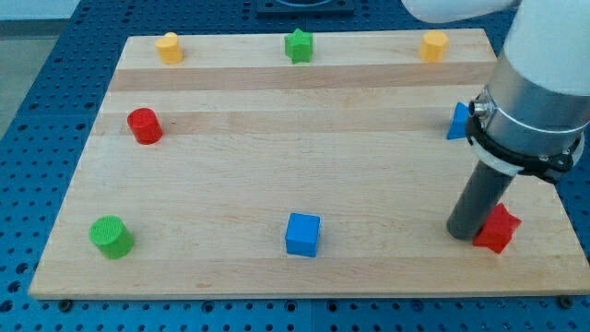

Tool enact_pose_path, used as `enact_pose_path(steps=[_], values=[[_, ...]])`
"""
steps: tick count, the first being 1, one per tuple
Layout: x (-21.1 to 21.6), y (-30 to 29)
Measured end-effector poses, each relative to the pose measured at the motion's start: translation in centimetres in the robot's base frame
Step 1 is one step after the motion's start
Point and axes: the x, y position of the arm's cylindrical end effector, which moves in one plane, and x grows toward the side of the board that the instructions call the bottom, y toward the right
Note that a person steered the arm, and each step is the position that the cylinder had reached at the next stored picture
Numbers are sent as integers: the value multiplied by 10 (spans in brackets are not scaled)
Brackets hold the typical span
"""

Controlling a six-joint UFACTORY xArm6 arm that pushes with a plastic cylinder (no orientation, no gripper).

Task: Slide the blue triangle to the center of the board

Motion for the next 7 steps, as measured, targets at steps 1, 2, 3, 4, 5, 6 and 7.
enact_pose_path(steps=[1, 2, 3, 4, 5, 6, 7], values=[[0, 0], [-11, -4], [-35, -15], [-62, -25], [-75, -18], [-78, 15], [-97, 41]])
